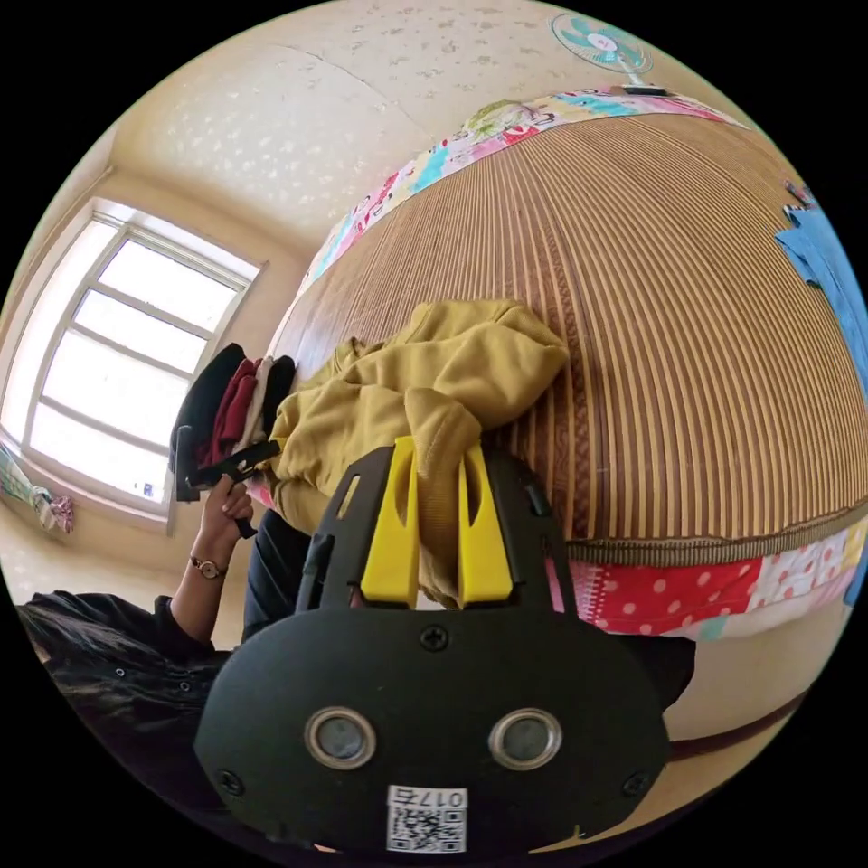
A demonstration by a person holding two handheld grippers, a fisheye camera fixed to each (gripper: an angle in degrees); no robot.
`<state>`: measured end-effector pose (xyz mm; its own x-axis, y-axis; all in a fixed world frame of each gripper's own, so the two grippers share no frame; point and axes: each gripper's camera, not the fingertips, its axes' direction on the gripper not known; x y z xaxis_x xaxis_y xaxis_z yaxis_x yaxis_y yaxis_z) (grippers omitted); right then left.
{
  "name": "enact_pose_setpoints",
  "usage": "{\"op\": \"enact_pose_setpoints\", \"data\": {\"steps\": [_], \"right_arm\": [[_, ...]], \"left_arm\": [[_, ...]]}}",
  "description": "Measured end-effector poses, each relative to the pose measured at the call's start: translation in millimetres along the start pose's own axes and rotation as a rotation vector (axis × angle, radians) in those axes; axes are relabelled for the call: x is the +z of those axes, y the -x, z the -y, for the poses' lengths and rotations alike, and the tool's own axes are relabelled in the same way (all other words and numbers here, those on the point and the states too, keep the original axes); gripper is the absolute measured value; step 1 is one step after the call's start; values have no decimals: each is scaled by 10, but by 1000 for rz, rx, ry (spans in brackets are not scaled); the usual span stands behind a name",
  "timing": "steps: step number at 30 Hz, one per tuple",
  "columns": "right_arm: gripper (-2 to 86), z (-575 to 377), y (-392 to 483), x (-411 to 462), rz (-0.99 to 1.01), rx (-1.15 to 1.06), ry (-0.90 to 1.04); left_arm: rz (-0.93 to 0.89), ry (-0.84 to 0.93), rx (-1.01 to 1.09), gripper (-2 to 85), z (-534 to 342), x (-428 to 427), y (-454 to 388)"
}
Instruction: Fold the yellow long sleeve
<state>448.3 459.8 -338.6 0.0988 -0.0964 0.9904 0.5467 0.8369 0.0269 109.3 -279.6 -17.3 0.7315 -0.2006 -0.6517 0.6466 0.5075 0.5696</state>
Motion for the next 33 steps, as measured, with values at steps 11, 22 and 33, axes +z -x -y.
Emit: {"op": "enact_pose_setpoints", "data": {"steps": [11,22,33], "right_arm": [[63,1768,827,-753,29,-77,-351],[120,878,557,-229,-66,-81,-141],[44,-1310,554,154,-274,30,-25]], "left_arm": [[-237,-303,62,77,1468,-855,-626],[-112,-178,141,123,1234,-576,-10],[-87,57,71,61,-459,-383,484]]}}
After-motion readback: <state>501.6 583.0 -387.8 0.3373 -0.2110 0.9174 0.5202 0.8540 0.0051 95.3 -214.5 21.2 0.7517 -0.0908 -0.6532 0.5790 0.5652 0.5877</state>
